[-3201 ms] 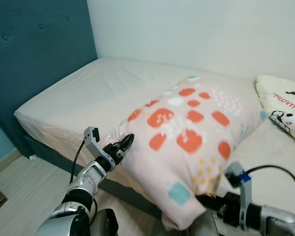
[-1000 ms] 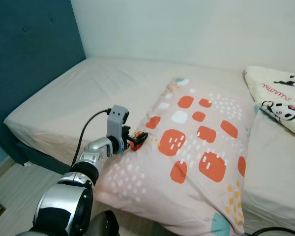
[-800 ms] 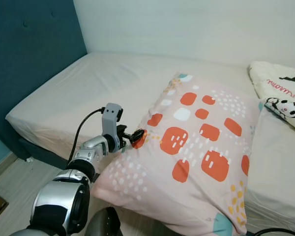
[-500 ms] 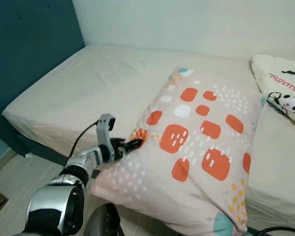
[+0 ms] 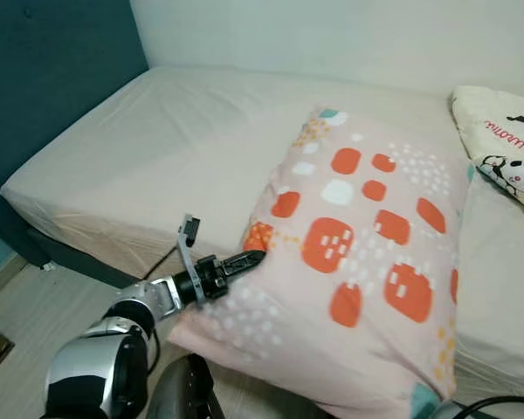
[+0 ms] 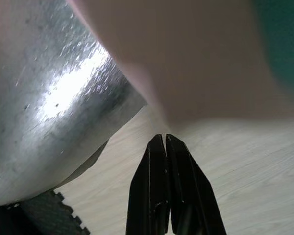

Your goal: Clean up the room

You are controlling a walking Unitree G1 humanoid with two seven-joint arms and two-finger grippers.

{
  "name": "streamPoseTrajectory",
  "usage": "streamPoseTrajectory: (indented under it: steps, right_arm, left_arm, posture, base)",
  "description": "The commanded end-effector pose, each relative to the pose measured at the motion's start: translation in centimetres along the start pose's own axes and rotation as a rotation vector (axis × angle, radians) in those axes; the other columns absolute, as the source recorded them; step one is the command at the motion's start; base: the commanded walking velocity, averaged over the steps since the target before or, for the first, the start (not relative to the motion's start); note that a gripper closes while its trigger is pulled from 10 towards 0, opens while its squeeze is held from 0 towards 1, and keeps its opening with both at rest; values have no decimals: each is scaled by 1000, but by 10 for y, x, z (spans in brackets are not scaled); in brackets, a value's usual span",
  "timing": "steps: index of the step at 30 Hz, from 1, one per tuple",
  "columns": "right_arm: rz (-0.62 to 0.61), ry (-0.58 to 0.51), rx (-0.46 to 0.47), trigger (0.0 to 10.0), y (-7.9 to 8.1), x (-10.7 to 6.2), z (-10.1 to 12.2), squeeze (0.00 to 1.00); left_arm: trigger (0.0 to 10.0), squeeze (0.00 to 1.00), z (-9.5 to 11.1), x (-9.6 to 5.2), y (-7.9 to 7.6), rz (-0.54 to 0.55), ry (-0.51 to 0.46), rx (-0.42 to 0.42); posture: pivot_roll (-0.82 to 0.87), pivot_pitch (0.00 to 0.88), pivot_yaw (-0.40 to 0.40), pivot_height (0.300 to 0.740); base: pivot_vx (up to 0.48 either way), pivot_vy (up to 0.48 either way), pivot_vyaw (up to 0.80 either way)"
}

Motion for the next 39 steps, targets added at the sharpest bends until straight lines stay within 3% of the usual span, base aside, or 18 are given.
streamPoseTrajectory:
  steps: [1,5,6,7,8,9,11,15,20,22,24,28,29,32,39]
  right_arm:
    - [-20,-12,-4,0,-1,-1,1,0]
    - [-58,-22,-17,0,-7,1,6,0]
    - [-83,-27,-23,8000,-11,1,8,0]
    - [-83,-27,-23,8000,-11,1,8,0]
    - [-108,-33,-30,10000,-15,2,10,0]
    - [-132,-41,-35,10000,-19,2,13,0]
    - [-148,-47,-38,10000,-22,3,15,0]
    - [-186,-76,-47,10000,-28,3,23,0]
    - [-220,-104,-56,10000,-34,5,31,0]
    - [-259,-212,-38,10000,-41,12,51,0]
    - [-259,-212,-38,10000,-41,12,51,0]
    - [-271,-350,38,10000,-42,19,71,0]
    - [-280,-371,59,10000,-43,21,75,1000]
    - [-287,-382,71,10000,-44,22,76,1000]
    - [-369,-346,225,10000,-69,29,77,1000]
  left_arm:
    - [10000,0,-9,7,-4,-52,29,-17]
    - [10000,0,-13,19,-6,-55,39,27]
    - [10000,0,-14,24,-5,-36,39,50]
    - [10000,0,-14,24,-5,-36,39,50]
    - [2667,0,-15,28,-5,-24,46,81]
    - [0,0,-15,32,-5,-10,46,111]
    - [0,0,-15,35,-6,-2,46,131]
    - [0,0,-19,42,-2,64,100,263]
    - [0,0,-21,43,-1,85,84,271]
    - [0,0,-26,42,2,118,89,300]
    - [0,0,-26,42,2,118,89,300]
    - [0,0,-22,42,3,129,41,285]
    - [0,0,-17,41,2,130,11,279]
    - [0,0,-14,41,2,132,-9,275]
    - [0,0,3,41,-1,136,-92,274]
  posture:
    - [-254,262,132,485]
    - [-249,257,133,485]
    - [-245,252,135,485]
    - [-245,252,135,485]
    - [-243,249,136,485]
    - [-240,242,139,485]
    - [-239,240,139,485]
    - [-228,228,141,485]
    - [-220,208,144,485]
    - [-213,181,144,485]
    - [-213,181,144,485]
    - [-200,147,140,485]
    - [-198,136,139,485]
    - [-199,131,139,485]
    - [-191,71,127,485]
  base:
    - [0,0,0]
    - [0,0,0]
    - [0,0,0]
    - [0,0,0]
    - [0,0,0]
    - [0,0,0]
    - [0,0,0]
    - [0,0,0]
    - [0,0,0]
    - [0,0,0]
    - [0,0,0]
    - [0,0,0]
    - [0,0,0]
    - [0,0,0]
    - [0,0,0]
Point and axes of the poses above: a point about 5 cm out from each wrist's last joint towards the gripper, its own x axis pointing out of the wrist towards the gripper, its own z axis along the axis of the wrist's last joint, y = z × x, the point moved 2 cm from there along x, pointing out of the wrist towards the gripper, and after that the axes turned 4 degrees about x, right-handed, at the moved point
